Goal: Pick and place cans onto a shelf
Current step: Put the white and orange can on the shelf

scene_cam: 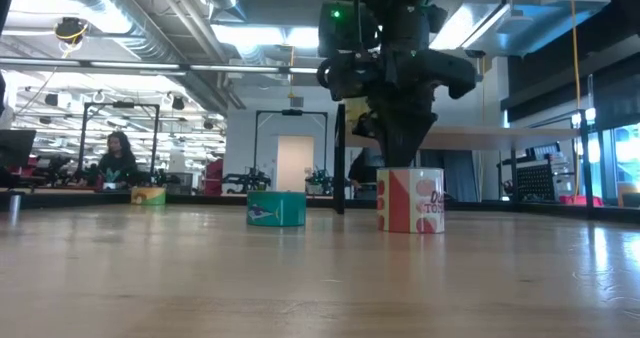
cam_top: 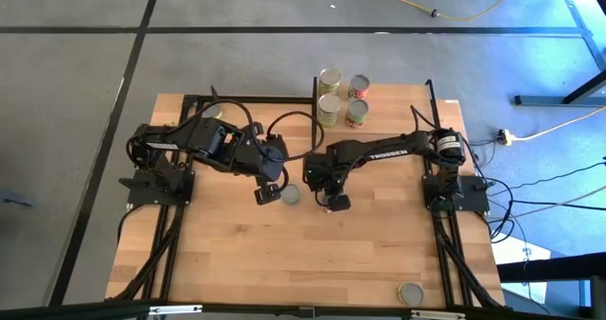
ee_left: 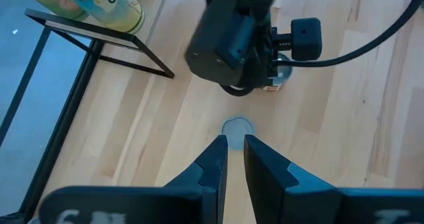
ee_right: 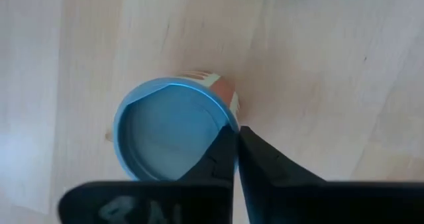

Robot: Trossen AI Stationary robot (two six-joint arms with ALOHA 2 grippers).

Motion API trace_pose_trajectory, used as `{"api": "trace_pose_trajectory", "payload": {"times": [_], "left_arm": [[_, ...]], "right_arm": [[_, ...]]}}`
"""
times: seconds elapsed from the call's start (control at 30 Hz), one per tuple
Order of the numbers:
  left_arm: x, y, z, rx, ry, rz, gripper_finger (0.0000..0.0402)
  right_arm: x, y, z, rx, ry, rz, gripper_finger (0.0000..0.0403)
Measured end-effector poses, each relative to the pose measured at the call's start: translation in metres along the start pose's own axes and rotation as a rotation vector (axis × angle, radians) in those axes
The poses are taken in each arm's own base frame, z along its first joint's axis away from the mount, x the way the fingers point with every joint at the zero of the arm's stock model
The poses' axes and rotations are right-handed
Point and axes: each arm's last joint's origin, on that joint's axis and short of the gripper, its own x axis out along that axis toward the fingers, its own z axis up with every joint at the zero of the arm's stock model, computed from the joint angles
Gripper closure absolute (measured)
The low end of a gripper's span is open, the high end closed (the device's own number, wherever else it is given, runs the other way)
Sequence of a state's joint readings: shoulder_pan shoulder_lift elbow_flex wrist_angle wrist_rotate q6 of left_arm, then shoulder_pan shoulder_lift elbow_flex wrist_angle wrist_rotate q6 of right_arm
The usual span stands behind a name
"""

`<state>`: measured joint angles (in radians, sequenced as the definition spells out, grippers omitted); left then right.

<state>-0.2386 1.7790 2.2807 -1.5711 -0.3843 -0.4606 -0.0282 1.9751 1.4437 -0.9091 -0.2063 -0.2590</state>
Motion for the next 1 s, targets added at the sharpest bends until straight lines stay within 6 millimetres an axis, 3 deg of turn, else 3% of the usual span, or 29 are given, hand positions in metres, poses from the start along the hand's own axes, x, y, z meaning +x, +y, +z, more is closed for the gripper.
{"api": "trace_pose_trajectory", "payload": {"times": [0.1, 0.3, 0.7, 1.0], "left_arm": [[0.000, 0.000, 0.000, 0.000, 0.000, 0.000, 0.0356], [0.000, 0.000, 0.000, 0.010, 0.000, 0.000, 0.0356], [0.000, 0.000, 0.000, 0.032, 0.000, 0.000, 0.0356], [-0.001, 0.001, 0.000, 0.080, -0.003, -0.002, 0.0356]], "right_arm": [[0.000, -0.001, -0.003, 0.003, 0.000, 0.093, 0.0396], [-0.012, 0.003, -0.010, 0.024, 0.117, 0.085, 0.0399], [-0.070, 0.017, -0.014, -0.025, 0.087, 0.081, 0.0401], [-0.122, 0.032, -0.038, 0.105, 0.065, -0.066, 0.0401]]}}
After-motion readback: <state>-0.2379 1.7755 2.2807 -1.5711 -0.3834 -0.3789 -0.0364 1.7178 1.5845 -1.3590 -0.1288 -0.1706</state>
